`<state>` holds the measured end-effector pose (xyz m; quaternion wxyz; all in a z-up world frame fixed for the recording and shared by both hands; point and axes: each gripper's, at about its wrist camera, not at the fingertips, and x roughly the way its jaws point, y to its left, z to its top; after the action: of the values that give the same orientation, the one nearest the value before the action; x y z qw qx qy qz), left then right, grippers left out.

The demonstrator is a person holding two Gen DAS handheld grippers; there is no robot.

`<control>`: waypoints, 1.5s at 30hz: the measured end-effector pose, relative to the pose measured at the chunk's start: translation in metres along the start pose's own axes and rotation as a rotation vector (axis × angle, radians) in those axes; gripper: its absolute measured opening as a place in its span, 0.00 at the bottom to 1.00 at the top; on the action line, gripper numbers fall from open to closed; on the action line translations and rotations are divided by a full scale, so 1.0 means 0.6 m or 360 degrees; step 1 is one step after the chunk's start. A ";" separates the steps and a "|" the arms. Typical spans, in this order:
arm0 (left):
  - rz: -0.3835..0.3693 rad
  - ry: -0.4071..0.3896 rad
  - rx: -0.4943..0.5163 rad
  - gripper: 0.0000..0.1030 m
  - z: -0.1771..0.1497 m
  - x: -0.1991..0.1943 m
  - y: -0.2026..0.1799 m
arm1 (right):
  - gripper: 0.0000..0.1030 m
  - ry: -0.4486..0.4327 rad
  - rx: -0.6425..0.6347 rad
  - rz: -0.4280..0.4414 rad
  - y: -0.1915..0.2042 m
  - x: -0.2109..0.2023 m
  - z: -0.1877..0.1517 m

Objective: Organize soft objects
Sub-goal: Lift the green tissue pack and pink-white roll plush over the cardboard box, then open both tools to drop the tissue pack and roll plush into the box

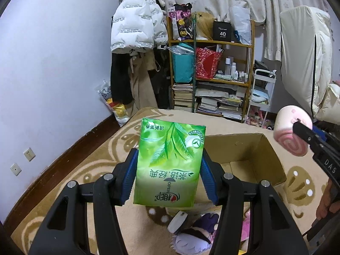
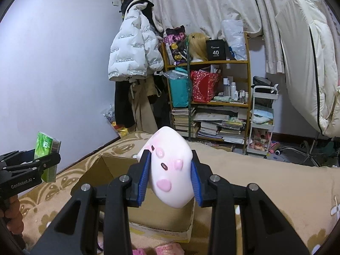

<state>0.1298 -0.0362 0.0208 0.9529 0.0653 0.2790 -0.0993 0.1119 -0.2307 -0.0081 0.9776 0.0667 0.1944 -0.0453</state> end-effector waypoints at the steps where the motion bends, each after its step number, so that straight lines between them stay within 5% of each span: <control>1: -0.0001 -0.0004 0.0009 0.53 0.000 0.003 -0.001 | 0.36 0.0005 -0.0003 0.0003 -0.001 0.005 -0.001; 21: -0.0146 0.0085 0.0112 0.53 -0.022 0.067 -0.038 | 0.40 0.0181 -0.0031 0.0084 0.013 0.059 -0.052; 29: -0.0198 0.0236 0.0032 0.54 -0.024 0.102 -0.039 | 0.46 0.0252 -0.0018 0.0121 0.015 0.067 -0.072; 31: -0.0184 0.0240 0.0021 0.56 -0.026 0.105 -0.035 | 0.48 0.0257 -0.0021 0.0130 0.017 0.066 -0.076; 33: -0.0142 0.0219 0.0036 0.73 -0.026 0.103 -0.035 | 0.49 0.0254 -0.0033 0.0138 0.020 0.064 -0.078; 36: -0.0111 0.0199 0.0066 0.80 -0.025 0.098 -0.036 | 0.52 0.0248 -0.0049 0.0147 0.025 0.061 -0.077; 45: -0.0014 0.0217 0.0073 0.94 -0.026 0.067 -0.022 | 0.95 0.0151 -0.0033 0.0154 0.027 0.014 -0.058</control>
<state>0.1521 -0.0525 -0.0153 0.9296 0.0925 0.3411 -0.1051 0.1086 -0.2100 -0.0412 0.9689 0.0682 0.2376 0.0073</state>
